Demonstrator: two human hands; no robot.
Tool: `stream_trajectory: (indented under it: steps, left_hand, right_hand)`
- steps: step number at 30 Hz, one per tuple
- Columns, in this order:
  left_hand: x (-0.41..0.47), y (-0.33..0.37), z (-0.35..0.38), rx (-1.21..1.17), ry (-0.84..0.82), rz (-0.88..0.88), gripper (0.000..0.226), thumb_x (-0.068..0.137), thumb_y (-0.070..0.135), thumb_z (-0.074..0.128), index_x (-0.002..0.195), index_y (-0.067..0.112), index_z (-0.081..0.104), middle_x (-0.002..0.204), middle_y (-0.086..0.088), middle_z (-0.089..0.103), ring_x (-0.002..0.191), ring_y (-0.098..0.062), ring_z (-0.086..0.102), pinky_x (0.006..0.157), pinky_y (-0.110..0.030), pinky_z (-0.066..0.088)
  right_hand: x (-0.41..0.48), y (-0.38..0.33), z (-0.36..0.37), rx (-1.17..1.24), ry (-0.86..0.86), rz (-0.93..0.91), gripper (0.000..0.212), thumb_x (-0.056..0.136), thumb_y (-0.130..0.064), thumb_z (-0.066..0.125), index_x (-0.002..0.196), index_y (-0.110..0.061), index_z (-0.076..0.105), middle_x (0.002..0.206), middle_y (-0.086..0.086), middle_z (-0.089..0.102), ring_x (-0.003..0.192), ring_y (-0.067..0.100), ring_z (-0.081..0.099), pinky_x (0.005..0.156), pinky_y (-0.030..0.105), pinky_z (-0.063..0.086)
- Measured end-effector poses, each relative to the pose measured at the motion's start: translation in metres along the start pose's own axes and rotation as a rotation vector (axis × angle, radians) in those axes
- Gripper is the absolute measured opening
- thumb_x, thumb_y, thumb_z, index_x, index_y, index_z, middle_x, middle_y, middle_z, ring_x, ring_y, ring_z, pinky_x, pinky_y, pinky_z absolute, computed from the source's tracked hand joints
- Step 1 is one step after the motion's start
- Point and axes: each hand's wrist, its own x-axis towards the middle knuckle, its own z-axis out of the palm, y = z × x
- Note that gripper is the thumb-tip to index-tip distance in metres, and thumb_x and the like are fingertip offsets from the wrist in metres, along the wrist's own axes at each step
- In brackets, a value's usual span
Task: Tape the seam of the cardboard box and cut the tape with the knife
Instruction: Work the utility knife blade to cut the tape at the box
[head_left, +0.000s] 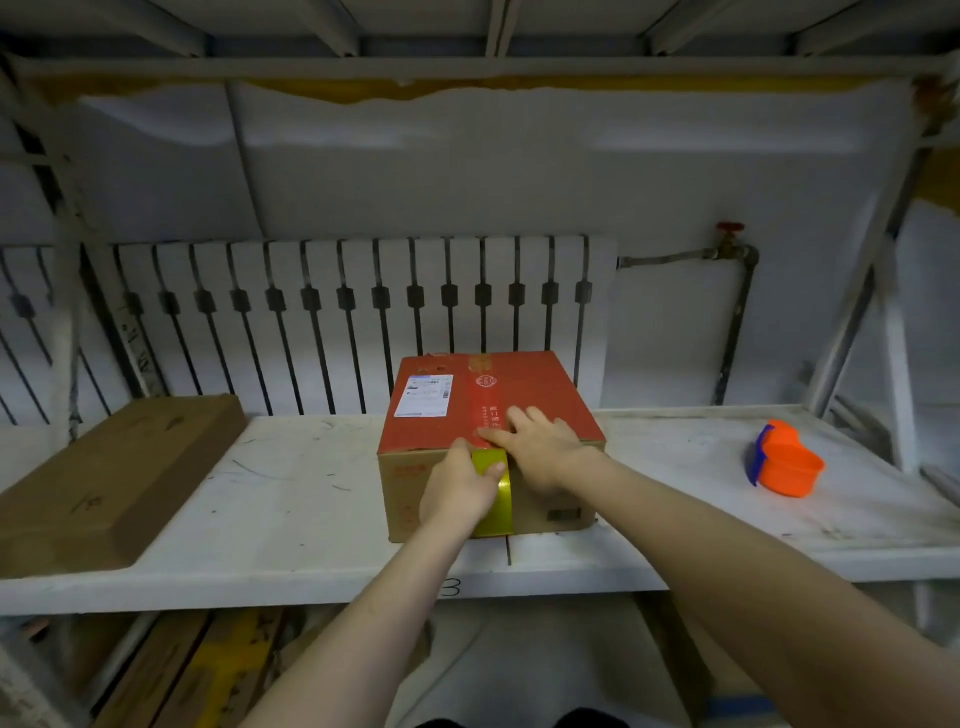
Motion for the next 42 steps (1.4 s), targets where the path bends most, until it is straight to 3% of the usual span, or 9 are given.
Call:
stream_trajectory:
  steps: [6, 12, 18, 22, 27, 32, 35, 38, 42]
  left_hand:
    - [0.008, 0.016, -0.014, 0.141, -0.067, -0.042, 0.042, 0.084, 0.037, 0.064, 0.12, 0.019, 0.051, 0.122, -0.002, 0.06, 0.11, -0.024, 0.057, 0.08, -0.031, 0.045]
    - [0.032, 0.056, -0.015, 0.238, 0.008, 0.052, 0.045, 0.083, 0.033, 0.065, 0.123, 0.018, 0.051, 0.122, -0.002, 0.057, 0.113, -0.023, 0.055, 0.086, -0.033, 0.046]
    - [0.05, 0.077, 0.029, 0.386, -0.056, 0.141, 0.027, 0.084, 0.034, 0.063, 0.108, 0.022, 0.063, 0.118, -0.002, 0.062, 0.109, -0.023, 0.057, 0.086, -0.033, 0.048]
    - [0.063, 0.082, 0.051, 0.478, -0.067, 0.225, 0.023, 0.085, 0.03, 0.062, 0.105, 0.021, 0.066, 0.115, -0.001, 0.063, 0.106, -0.022, 0.058, 0.083, -0.033, 0.05]
    - [0.078, 0.083, 0.061, 0.53, -0.034, 0.254, 0.019, 0.084, 0.027, 0.061, 0.101, 0.021, 0.066, 0.115, -0.004, 0.06, 0.106, -0.025, 0.058, 0.087, -0.039, 0.053]
    - [0.085, 0.078, 0.067, 0.553, -0.02, 0.266, 0.02, 0.085, 0.029, 0.06, 0.104, 0.023, 0.065, 0.115, -0.004, 0.058, 0.107, -0.025, 0.056, 0.089, -0.04, 0.052]
    - [0.085, 0.081, 0.067, 0.539, -0.032, 0.237, 0.019, 0.084, 0.029, 0.061, 0.102, 0.024, 0.065, 0.115, -0.003, 0.059, 0.106, -0.025, 0.057, 0.088, -0.04, 0.052]
    - [0.081, 0.087, 0.066, 0.468, -0.03, 0.234, 0.019, 0.084, 0.028, 0.062, 0.102, 0.023, 0.066, 0.117, -0.002, 0.06, 0.106, -0.022, 0.058, 0.083, -0.032, 0.051]
    - [0.072, 0.102, 0.062, 0.128, -0.044, 0.197, 0.022, 0.087, 0.026, 0.062, 0.108, 0.017, 0.064, 0.114, -0.001, 0.063, 0.104, -0.018, 0.057, 0.085, -0.028, 0.044]
  right_hand:
    - [0.008, 0.018, -0.001, 0.032, 0.078, -0.02, 0.054, 0.091, -0.023, 0.052, 0.141, -0.032, 0.034, 0.139, 0.003, 0.038, 0.129, 0.025, 0.035, 0.107, 0.05, 0.03]
    - [-0.007, 0.07, 0.015, 0.402, 0.444, 0.228, 0.025, 0.087, -0.011, 0.052, 0.102, -0.022, 0.069, 0.11, -0.001, 0.059, 0.097, 0.019, 0.058, 0.082, 0.038, 0.052]
    - [-0.012, 0.131, 0.077, 0.615, 0.32, 0.622, 0.032, 0.086, -0.007, 0.045, 0.107, -0.02, 0.064, 0.11, 0.0, 0.066, 0.092, 0.021, 0.063, 0.072, 0.034, 0.054]
    - [-0.002, 0.145, 0.12, 0.576, 0.119, 0.683, 0.018, 0.093, -0.019, 0.039, 0.092, -0.012, 0.055, 0.084, 0.004, 0.062, 0.065, 0.018, 0.058, 0.053, 0.027, 0.044]
    - [0.018, 0.145, 0.154, 0.574, 0.025, 0.702, 0.029, 0.085, -0.043, 0.06, 0.085, -0.017, 0.048, 0.084, 0.003, 0.058, 0.075, 0.022, 0.061, 0.06, 0.03, 0.047]
    - [0.028, 0.145, 0.162, 0.621, -0.022, 0.685, 0.026, 0.079, -0.035, 0.066, 0.073, -0.018, 0.048, 0.074, 0.001, 0.058, 0.071, 0.019, 0.065, 0.056, 0.027, 0.052]
    - [0.023, 0.148, 0.15, 0.801, 0.057, 0.739, 0.018, 0.082, -0.021, 0.06, 0.081, -0.009, 0.047, 0.079, 0.005, 0.053, 0.059, 0.017, 0.053, 0.046, 0.025, 0.04]
    - [0.009, 0.153, 0.124, 1.042, 0.189, 0.778, 0.024, 0.089, -0.012, 0.052, 0.107, -0.002, 0.039, 0.086, 0.009, 0.049, 0.07, 0.024, 0.052, 0.052, 0.028, 0.04]
    - [-0.016, 0.145, 0.065, 1.321, 0.443, 0.458, 0.017, 0.09, -0.013, 0.054, 0.101, -0.002, 0.047, 0.084, 0.018, 0.06, 0.059, 0.022, 0.061, 0.051, 0.028, 0.051]
